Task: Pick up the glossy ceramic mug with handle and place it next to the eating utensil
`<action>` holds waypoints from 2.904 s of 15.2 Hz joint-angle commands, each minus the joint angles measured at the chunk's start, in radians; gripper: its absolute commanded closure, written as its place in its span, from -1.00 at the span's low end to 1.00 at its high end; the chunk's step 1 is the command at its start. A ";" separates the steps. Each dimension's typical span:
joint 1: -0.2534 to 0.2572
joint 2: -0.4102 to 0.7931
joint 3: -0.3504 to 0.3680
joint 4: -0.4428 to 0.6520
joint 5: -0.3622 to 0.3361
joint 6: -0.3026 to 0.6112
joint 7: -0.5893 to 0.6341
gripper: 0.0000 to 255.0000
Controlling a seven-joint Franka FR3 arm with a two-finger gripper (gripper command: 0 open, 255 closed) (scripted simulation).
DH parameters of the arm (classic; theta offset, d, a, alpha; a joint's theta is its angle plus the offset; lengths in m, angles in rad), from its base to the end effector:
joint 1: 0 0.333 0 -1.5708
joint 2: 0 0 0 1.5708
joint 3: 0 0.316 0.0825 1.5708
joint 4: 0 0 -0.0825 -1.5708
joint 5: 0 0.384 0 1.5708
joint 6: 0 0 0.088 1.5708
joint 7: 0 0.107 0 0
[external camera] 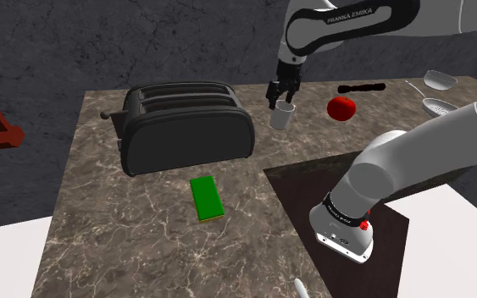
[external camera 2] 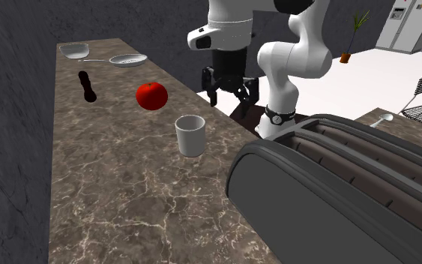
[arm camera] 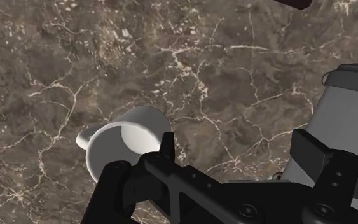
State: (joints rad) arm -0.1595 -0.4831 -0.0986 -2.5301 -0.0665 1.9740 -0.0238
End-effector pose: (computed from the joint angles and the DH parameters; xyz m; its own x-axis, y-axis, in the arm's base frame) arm 0.3717 -0.1028 0.4344 0.9786 -0.1917 -0.0747 -0.1914 -0.9815 0.0115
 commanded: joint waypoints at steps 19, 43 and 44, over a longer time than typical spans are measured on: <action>-0.056 0.243 -0.078 -0.018 -0.053 0.296 -0.052 -1.00; -0.056 0.150 -0.067 0.070 -0.052 0.114 -0.054 1.00; -0.056 0.144 -0.066 0.079 -0.052 0.100 -0.055 1.00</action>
State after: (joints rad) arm -0.2155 -0.3319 -0.1663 -2.4575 -0.1182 2.0874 -0.0789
